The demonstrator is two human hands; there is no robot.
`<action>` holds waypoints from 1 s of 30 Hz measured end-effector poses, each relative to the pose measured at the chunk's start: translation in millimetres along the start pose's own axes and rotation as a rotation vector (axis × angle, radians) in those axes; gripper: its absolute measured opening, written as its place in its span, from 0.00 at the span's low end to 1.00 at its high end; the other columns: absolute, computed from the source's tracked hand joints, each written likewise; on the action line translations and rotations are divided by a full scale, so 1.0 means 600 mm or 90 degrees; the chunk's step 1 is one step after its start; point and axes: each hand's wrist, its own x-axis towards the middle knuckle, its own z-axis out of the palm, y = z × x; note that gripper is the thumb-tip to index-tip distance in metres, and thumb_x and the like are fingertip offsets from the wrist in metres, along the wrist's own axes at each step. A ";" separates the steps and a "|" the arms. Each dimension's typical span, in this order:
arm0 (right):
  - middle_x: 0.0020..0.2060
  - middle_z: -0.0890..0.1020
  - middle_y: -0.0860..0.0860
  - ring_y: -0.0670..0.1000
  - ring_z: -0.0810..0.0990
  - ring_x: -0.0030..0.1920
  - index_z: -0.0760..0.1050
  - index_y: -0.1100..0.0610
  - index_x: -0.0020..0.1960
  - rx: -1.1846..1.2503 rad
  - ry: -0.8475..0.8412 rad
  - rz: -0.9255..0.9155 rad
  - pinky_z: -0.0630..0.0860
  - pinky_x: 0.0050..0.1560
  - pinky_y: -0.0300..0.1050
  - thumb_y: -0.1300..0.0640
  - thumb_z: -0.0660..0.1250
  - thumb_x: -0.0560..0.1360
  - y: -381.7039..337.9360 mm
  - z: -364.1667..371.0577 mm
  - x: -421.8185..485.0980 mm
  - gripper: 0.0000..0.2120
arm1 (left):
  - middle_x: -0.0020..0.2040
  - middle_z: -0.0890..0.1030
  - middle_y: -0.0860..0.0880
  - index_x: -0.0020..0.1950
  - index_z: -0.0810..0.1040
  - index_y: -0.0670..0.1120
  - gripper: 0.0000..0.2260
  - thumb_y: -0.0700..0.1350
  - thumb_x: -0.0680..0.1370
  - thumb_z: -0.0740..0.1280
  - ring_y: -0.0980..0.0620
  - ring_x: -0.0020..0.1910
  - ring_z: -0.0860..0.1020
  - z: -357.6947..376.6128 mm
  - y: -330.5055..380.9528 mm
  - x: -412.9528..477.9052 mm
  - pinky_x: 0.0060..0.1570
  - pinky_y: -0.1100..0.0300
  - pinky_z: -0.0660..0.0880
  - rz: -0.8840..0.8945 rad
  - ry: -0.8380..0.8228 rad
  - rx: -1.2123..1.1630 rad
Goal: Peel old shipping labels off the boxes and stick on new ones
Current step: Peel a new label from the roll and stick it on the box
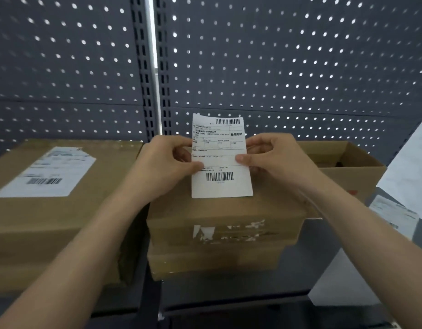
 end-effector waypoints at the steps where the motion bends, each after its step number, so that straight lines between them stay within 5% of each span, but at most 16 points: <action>1: 0.41 0.86 0.52 0.48 0.82 0.36 0.81 0.56 0.50 -0.004 -0.005 -0.001 0.81 0.44 0.44 0.60 0.77 0.69 0.003 -0.001 0.002 0.11 | 0.37 0.82 0.57 0.53 0.82 0.61 0.13 0.47 0.72 0.76 0.60 0.39 0.79 0.001 -0.003 0.002 0.38 0.71 0.71 0.001 -0.007 0.002; 6: 0.41 0.86 0.52 0.58 0.85 0.46 0.81 0.57 0.52 0.007 -0.014 0.012 0.82 0.51 0.56 0.60 0.78 0.69 0.021 0.002 0.011 0.13 | 0.38 0.83 0.57 0.55 0.81 0.63 0.16 0.47 0.72 0.75 0.61 0.39 0.79 0.007 -0.012 0.004 0.39 0.69 0.70 -0.001 -0.025 0.008; 14: 0.41 0.86 0.52 0.58 0.84 0.45 0.81 0.54 0.52 -0.020 -0.014 -0.011 0.82 0.50 0.54 0.59 0.78 0.69 0.031 0.002 0.015 0.13 | 0.38 0.81 0.63 0.56 0.81 0.63 0.18 0.43 0.72 0.75 0.64 0.39 0.78 0.011 -0.014 -0.002 0.38 0.77 0.67 0.019 -0.036 0.005; 30: 0.39 0.85 0.48 0.44 0.84 0.37 0.80 0.52 0.54 -0.094 0.033 -0.064 0.82 0.48 0.48 0.58 0.78 0.69 0.040 0.016 0.010 0.15 | 0.40 0.82 0.58 0.59 0.80 0.60 0.17 0.47 0.72 0.75 0.63 0.42 0.78 0.022 -0.015 -0.012 0.43 0.69 0.72 0.004 -0.029 0.024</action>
